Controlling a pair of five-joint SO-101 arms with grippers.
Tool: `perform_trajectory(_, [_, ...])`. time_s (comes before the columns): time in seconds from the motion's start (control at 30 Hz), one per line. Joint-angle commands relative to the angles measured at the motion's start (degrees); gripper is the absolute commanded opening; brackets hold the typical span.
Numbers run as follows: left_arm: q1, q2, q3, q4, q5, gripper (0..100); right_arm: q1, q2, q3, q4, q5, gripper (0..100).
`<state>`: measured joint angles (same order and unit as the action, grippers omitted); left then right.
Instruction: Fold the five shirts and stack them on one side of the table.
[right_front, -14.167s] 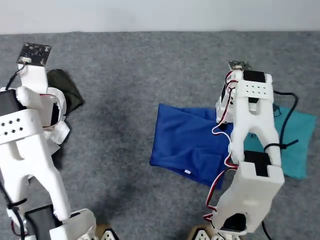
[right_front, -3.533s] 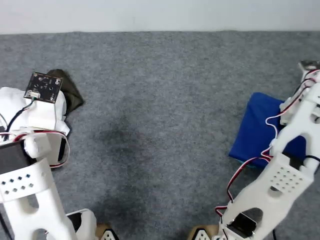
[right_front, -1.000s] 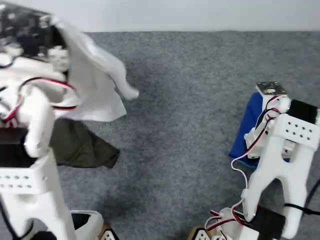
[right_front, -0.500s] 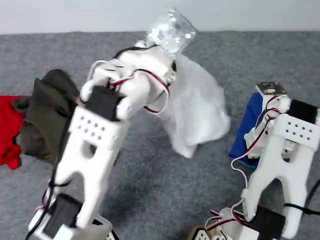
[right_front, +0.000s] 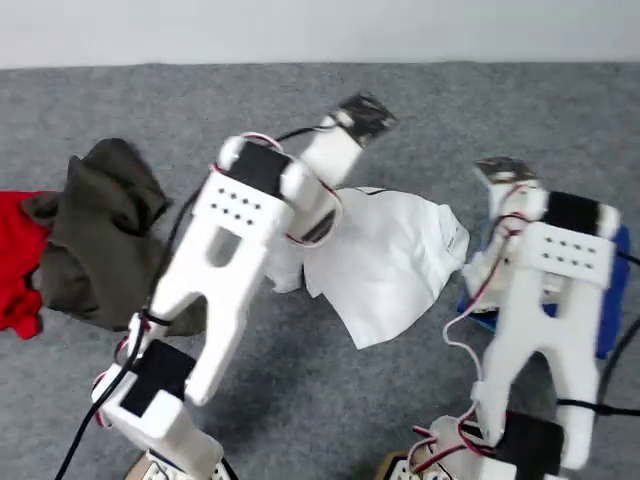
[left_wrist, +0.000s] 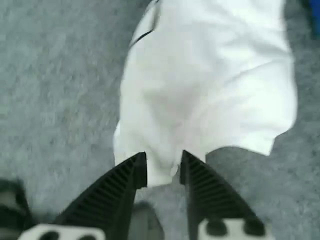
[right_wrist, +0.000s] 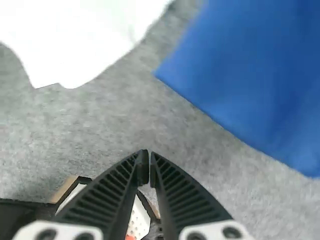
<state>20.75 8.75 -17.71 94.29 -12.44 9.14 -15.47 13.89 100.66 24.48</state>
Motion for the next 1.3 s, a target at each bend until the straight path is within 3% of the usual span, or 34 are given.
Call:
perform_trajectory(0.0, [-5.98, -5.27, -2.68, 3.08, 0.00, 15, -8.48, -2.33, -0.62, 2.15, -0.26, 0.9])
perform_trajectory(0.1, [-11.25, -7.47, -1.63, 5.80, -1.32, 15, -15.96, -1.89, -0.35, 2.15, -0.26, 2.3])
perform_trajectory(0.37, [-26.29, -12.04, 5.67, 6.15, -5.45, 14, -28.44, 1.27, -0.35, 2.15, -0.26, 22.3])
perform_trajectory(0.63, [-37.36, -17.32, 10.86, 6.15, -5.45, 14, -33.89, 16.92, -0.62, 0.75, -0.44, 22.9])
perform_trajectory(0.9, [-44.31, -22.59, 12.00, 6.15, -5.45, 14, -36.00, 26.24, -0.62, -5.49, -0.44, 23.0])
perform_trajectory(1.07, [-45.27, -23.21, 12.00, 6.15, -5.54, 14, -40.92, 28.70, -0.62, -8.22, -1.41, 23.0])
perform_trajectory(1.27, [-46.24, -23.47, 11.74, 6.15, -5.54, 14, -41.36, 33.27, -0.62, -15.25, -3.69, 22.9])
